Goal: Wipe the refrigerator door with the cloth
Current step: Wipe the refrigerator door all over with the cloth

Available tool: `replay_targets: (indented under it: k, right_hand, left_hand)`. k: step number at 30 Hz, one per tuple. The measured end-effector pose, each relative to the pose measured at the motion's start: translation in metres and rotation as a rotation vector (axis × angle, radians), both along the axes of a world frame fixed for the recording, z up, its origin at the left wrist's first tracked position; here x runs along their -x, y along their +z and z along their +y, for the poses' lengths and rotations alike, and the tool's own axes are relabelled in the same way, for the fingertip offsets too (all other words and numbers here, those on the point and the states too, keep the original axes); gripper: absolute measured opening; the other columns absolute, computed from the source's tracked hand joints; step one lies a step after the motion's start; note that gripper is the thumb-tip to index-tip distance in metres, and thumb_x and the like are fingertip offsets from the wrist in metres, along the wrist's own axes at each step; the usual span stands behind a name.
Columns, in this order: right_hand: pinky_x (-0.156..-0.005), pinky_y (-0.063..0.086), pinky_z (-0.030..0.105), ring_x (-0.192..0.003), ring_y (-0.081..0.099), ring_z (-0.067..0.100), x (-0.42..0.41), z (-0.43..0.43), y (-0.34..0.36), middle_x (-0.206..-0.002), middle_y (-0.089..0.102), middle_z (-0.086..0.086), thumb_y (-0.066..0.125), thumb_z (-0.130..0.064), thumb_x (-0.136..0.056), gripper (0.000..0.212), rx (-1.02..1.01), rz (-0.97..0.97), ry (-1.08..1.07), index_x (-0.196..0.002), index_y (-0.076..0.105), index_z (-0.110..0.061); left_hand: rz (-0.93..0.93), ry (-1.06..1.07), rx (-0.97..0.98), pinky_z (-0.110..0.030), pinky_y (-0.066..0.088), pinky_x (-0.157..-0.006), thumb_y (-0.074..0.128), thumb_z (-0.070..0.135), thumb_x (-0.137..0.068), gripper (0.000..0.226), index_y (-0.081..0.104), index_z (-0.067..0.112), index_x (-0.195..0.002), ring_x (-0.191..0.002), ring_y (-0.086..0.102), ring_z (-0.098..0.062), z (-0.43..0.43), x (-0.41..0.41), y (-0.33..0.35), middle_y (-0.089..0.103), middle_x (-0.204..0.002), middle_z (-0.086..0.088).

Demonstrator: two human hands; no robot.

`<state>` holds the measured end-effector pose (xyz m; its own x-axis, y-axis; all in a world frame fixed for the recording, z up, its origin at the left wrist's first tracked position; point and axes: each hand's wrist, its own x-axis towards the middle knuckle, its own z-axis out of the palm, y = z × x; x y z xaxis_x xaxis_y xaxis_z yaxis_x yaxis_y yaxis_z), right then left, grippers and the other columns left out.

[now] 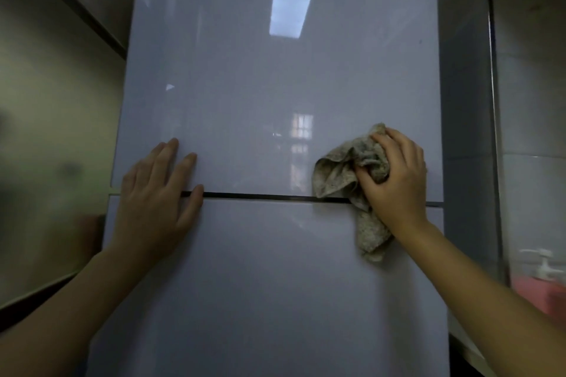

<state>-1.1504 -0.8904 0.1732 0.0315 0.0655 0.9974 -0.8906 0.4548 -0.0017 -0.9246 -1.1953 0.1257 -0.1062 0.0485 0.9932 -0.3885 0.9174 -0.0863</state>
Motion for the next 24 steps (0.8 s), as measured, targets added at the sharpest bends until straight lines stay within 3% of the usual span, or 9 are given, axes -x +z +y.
replay_targets:
  k: [4,9,11,19,24]
  right_hand:
    - [-0.11,0.038,0.047,-0.137,0.045,0.029,-0.004,-0.012,-0.003,-0.149,0.051,0.007,0.059,-0.052,-0.089,0.062,0.007,-0.014,-0.011,-0.14,0.058,-0.018]
    - [-0.114,0.04,0.053,-0.138,0.051,0.034,-0.013,-0.039,-0.009,-0.149,0.055,0.012,0.068,-0.05,-0.088,0.062,-0.365,0.325,-0.091,-0.138,0.063,-0.014]
    - [-0.115,0.04,0.051,-0.139,0.051,0.034,-0.011,-0.035,-0.009,-0.148,0.056,0.012,0.069,-0.048,-0.09,0.061,-0.424,0.362,-0.086,-0.139,0.063,-0.013]
    - [-0.115,0.038,0.048,-0.139,0.043,0.029,0.034,0.05,-0.021,-0.152,0.048,0.008,0.059,-0.047,-0.091,0.062,-0.13,0.026,-0.068,-0.144,0.055,-0.017]
    - [-0.114,0.038,0.05,-0.14,0.04,0.027,0.039,0.059,-0.028,-0.153,0.045,0.006,0.057,-0.047,-0.09,0.061,-0.085,-0.046,-0.072,-0.145,0.053,-0.019]
  left_hand:
    - [0.014,0.013,0.018,-0.056,0.034,-0.109,0.037,0.045,-0.096,0.063,0.05,0.008,-0.145,-0.143,0.036,-0.04,-0.003,0.002,-0.003,0.04,-0.157,-0.021]
    - [0.057,0.032,0.052,-0.055,0.033,-0.109,0.037,0.043,-0.097,0.062,0.05,0.007,-0.146,-0.143,0.037,-0.041,-0.008,0.01,-0.006,0.04,-0.157,-0.022]
    - [0.072,0.025,0.041,-0.056,0.031,-0.111,0.038,0.042,-0.097,0.062,0.048,0.007,-0.146,-0.144,0.036,-0.042,-0.008,0.015,-0.008,0.038,-0.157,-0.022]
    - [0.095,0.009,-0.006,-0.057,0.028,-0.113,0.039,0.043,-0.096,0.063,0.046,0.007,-0.146,-0.144,0.034,-0.043,-0.002,0.018,-0.007,0.036,-0.158,-0.023]
    - [0.081,0.003,-0.002,-0.059,0.027,-0.115,0.036,0.043,-0.096,0.065,0.045,0.004,-0.146,-0.144,0.033,-0.045,0.001,0.016,-0.007,0.035,-0.158,-0.026]
